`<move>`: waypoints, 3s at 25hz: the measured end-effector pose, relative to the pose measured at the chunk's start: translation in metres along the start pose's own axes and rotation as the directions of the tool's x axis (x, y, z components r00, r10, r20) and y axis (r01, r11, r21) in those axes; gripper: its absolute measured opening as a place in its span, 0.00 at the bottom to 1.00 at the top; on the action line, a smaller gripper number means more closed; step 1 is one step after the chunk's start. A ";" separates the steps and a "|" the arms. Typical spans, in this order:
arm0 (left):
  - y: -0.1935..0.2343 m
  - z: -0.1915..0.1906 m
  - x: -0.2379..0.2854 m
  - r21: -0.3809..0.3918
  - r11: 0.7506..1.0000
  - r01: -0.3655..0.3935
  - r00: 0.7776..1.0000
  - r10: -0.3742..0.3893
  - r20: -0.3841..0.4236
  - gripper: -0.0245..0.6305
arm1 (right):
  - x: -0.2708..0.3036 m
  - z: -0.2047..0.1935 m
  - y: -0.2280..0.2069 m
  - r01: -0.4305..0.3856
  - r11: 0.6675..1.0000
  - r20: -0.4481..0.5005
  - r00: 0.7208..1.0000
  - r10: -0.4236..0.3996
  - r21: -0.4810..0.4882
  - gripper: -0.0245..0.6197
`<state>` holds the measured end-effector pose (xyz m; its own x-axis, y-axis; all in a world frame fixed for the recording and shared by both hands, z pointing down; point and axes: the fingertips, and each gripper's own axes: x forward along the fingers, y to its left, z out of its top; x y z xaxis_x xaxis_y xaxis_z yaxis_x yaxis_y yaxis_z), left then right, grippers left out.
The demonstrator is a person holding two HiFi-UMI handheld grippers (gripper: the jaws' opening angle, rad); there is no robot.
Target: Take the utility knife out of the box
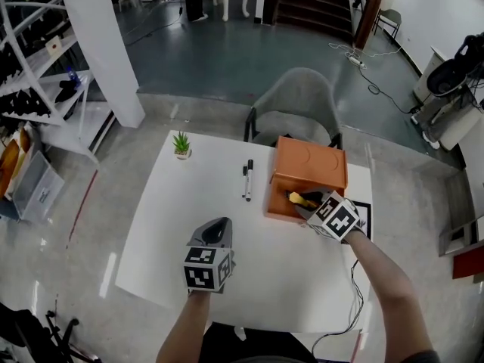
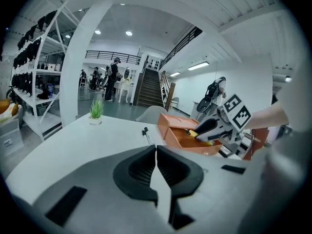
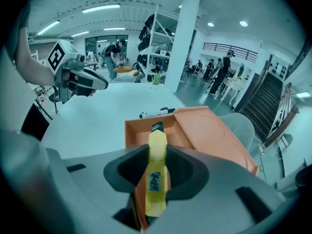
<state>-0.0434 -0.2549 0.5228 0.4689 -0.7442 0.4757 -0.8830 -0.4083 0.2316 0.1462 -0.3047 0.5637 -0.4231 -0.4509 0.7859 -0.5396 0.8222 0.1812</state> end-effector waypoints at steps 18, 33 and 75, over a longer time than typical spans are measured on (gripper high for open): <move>-0.029 0.005 0.004 0.062 0.992 0.114 0.993 -0.114 -0.015 0.06 | -0.081 0.027 -0.004 0.195 0.946 0.223 0.941 -0.255 0.260 0.21; -0.049 0.006 0.002 0.104 0.975 0.195 0.981 -0.193 -0.028 0.06 | -0.139 0.017 0.032 0.223 0.831 0.323 0.846 -0.425 0.509 0.21; -0.078 0.009 -0.018 0.194 0.927 0.319 0.947 -0.319 -0.032 0.06 | -0.176 -0.014 0.114 0.234 0.637 0.288 0.743 -0.604 0.735 0.21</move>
<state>0.0173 -0.2145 0.4885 0.7255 -0.5575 0.4035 -0.6649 -0.7191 0.2019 0.1695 -0.1271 0.4539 -0.1976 -0.9318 0.3044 -0.9773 0.1630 -0.1354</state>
